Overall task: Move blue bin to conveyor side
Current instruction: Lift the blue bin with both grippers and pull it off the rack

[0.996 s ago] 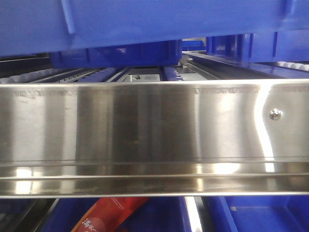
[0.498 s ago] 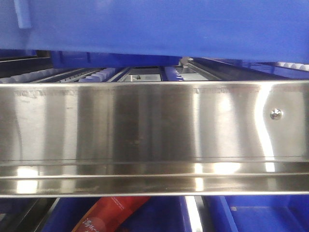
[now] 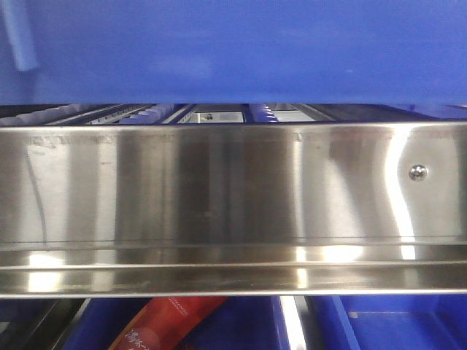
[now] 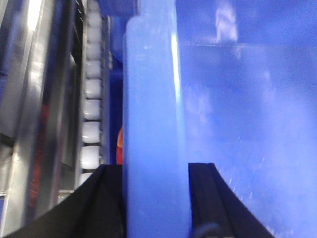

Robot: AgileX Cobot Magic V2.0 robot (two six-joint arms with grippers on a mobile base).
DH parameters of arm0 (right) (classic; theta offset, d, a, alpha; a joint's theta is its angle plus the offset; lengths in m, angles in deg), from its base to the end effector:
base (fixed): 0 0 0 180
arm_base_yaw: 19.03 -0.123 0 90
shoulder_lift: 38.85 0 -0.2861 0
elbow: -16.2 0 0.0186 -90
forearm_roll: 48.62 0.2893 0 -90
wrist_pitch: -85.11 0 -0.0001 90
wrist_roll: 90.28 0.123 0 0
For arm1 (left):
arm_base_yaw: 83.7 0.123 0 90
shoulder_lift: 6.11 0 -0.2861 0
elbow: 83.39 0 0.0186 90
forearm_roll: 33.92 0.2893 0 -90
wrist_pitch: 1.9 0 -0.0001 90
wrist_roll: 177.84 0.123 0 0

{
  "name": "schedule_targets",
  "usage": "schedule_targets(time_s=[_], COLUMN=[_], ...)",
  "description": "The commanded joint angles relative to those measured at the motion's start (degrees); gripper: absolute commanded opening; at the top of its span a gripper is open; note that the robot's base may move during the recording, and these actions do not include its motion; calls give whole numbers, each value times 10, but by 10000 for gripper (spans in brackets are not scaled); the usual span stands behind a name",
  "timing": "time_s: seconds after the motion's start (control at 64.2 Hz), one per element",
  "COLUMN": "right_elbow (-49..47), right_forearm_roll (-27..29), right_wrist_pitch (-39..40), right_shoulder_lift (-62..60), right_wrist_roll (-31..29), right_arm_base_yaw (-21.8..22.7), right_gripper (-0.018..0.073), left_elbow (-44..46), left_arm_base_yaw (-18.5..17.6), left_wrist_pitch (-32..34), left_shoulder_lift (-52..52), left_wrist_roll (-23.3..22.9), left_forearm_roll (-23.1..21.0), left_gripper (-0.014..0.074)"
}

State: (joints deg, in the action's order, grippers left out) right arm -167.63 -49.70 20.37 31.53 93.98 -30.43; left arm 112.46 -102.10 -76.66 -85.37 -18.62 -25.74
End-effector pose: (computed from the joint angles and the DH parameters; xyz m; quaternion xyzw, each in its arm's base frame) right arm 0.2497 0.0482 0.4435 -0.0569 0.9092 0.0468 0.4098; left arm 0.2696 -0.0719 0.4596 -0.0264 0.9314 -0.0525 0.3593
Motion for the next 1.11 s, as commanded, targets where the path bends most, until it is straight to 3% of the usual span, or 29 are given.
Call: schedule_targets(time_s=[0.0, 1.09], right_elbow=[-9, -9], right_forearm_roll=[22, 22], right_wrist_pitch=[69, 112], right_shoulder_lift=[-12, -12], right_wrist_roll=[-2, -2], right_arm_base_yaw=[-2, -2], right_gripper=[-79, -79], left_elbow=[8, -12], left_arm_base_yaw=[-10, -10], left_wrist_pitch=[48, 48], left_shoulder_lift=[12, 11], left_wrist_roll=[-3, -3], left_forearm_roll=[-28, -17], left_gripper=[-18, -18])
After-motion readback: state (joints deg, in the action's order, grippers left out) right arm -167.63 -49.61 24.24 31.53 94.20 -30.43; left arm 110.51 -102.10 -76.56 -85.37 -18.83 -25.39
